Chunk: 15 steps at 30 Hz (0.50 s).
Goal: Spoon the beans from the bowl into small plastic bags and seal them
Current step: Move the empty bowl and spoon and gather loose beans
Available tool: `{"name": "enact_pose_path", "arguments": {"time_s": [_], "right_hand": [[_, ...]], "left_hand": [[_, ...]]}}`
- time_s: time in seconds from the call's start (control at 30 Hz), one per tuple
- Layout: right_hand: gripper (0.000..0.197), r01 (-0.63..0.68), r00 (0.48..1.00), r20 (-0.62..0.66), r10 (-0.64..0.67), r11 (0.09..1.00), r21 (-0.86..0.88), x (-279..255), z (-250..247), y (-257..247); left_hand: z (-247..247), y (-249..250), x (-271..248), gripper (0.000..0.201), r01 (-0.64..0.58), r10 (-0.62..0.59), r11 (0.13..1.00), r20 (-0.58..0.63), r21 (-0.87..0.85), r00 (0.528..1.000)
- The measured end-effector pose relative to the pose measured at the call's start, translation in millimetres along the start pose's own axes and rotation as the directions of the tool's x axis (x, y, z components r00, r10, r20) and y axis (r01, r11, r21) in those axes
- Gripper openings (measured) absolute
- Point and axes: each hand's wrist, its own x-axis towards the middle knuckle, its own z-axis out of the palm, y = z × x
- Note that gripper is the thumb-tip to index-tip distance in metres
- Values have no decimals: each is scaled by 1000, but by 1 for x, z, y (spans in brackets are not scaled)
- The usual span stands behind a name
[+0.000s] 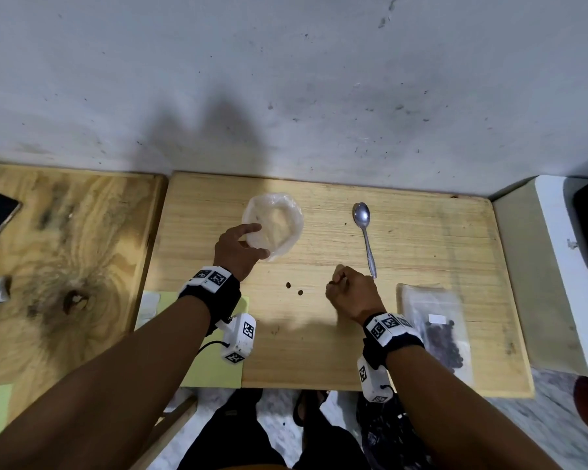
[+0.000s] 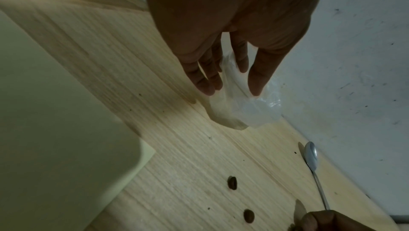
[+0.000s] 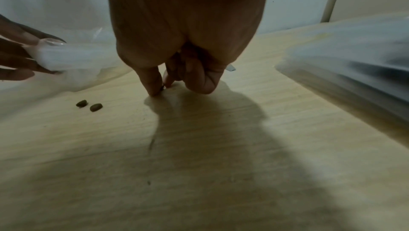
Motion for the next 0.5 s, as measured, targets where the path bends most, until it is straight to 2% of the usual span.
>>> {"name": "enact_pose_path", "arguments": {"time_s": [0.07, 0.17, 0.23, 0.27, 0.33, 0.4, 0.5], "right_hand": [[14, -30, 999, 24, 31, 1000, -5, -3, -2, -5], [32, -63, 998, 7, 63, 997, 40, -10, -5, -12], [33, -173, 985, 36, 169, 946, 276, -14, -6, -11], [31, -248, 969, 92, 231, 859, 447, -16, -6, -8], [27, -362, 931, 248, 268, 597, 716, -21, -7, -4], [21, -424, 905, 360, 228, 393, 816, -25, -10, -5], [13, -438, 899, 417, 134, 262, 860, -26, -11, -10]], "left_hand": [[0, -1, -1, 54, 0, 0, 1000, -2, -3, 1000], [-2, -2, -5, 53, -9, 9, 1000, -9, 2, 1000], [-3, -4, -7, 53, -7, 7, 1000, -13, 9, 1000], [-4, -5, -8, 52, -5, 5, 1000, -15, 14, 1000], [-5, -7, -10, 53, 1, -1, 1000, -21, 20, 1000], [-6, -8, -13, 53, 6, -5, 1000, -25, 19, 1000], [-9, -10, -16, 53, 5, -5, 1000, -28, 14, 1000]]}}
